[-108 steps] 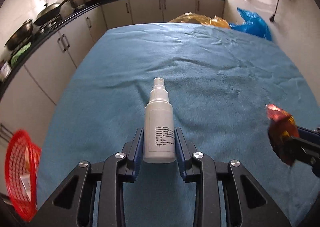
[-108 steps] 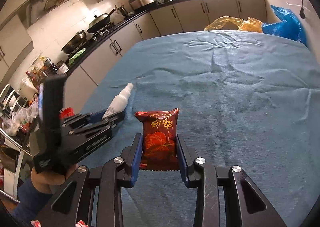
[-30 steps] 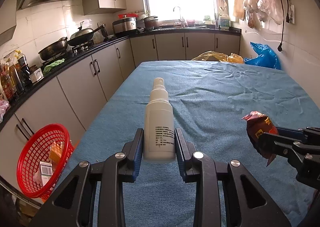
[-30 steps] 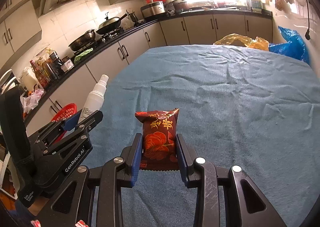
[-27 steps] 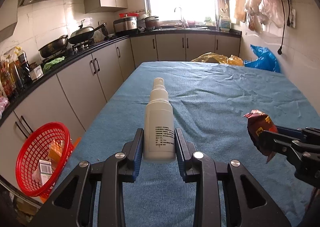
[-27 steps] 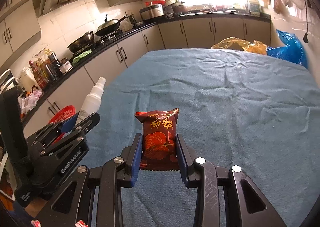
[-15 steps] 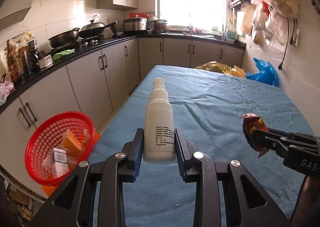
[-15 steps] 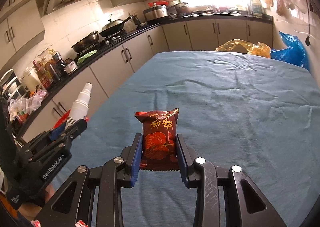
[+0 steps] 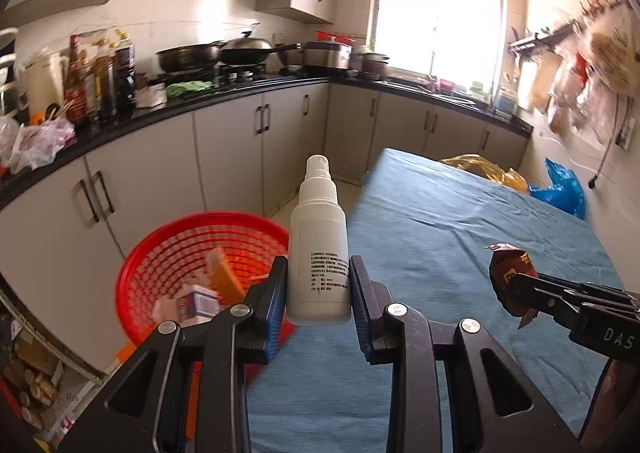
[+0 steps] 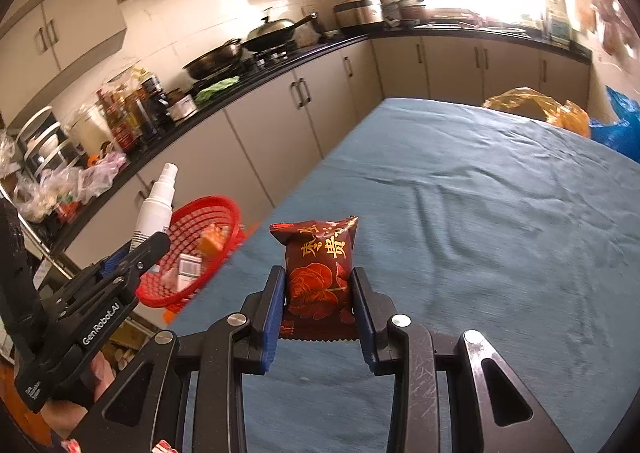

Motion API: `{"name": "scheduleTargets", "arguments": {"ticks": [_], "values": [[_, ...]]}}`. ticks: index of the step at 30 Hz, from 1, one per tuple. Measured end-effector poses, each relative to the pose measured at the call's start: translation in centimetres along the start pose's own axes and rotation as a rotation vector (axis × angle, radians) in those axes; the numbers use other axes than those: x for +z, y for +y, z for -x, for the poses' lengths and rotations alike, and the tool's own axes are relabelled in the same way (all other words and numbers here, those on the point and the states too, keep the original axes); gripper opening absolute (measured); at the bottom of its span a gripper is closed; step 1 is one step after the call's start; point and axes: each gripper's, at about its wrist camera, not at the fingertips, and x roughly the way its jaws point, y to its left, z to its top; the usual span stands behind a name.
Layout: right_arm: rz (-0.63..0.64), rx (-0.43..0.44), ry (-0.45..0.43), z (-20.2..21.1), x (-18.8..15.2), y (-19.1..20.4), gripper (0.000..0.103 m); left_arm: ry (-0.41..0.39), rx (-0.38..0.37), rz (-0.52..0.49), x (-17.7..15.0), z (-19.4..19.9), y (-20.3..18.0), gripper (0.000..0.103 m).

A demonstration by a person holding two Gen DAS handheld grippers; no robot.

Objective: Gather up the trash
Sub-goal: 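Carry the spray bottle and snack packet over the red basket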

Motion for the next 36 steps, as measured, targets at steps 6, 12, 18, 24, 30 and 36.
{"name": "scheduleTargets", "arguments": {"ticks": [6, 12, 18, 24, 30, 36], "values": [[0.051, 0.041, 0.017, -1.8, 0.9, 4.1, 0.036, -0.002, 0.040, 0.049, 0.1, 0.2, 3.7, 0.029], [0.081, 0.078, 0.037, -3.8, 2.2, 7.0, 0.036, 0.003, 0.075, 0.086, 0.2, 0.1, 6.6, 0.029], [0.095, 0.111, 0.054, -5.3, 3.3, 8.9, 0.036, 0.012, 0.108, 0.123, 0.2, -0.4, 9.0, 0.029], [0.100, 0.142, 0.071, -7.1, 4.2, 10.4, 0.036, 0.030, 0.135, 0.140, -0.1, -1.1, 10.4, 0.029], [0.092, 0.161, 0.096, -8.8, 4.6, 11.1, 0.036, 0.046, 0.145, 0.147, -0.6, -1.7, 10.9, 0.029], [0.087, 0.169, 0.107, -10.0, 5.0, 11.4, 0.036, 0.062, 0.149, 0.146, -0.7, -2.7, 11.1, 0.029]]}}
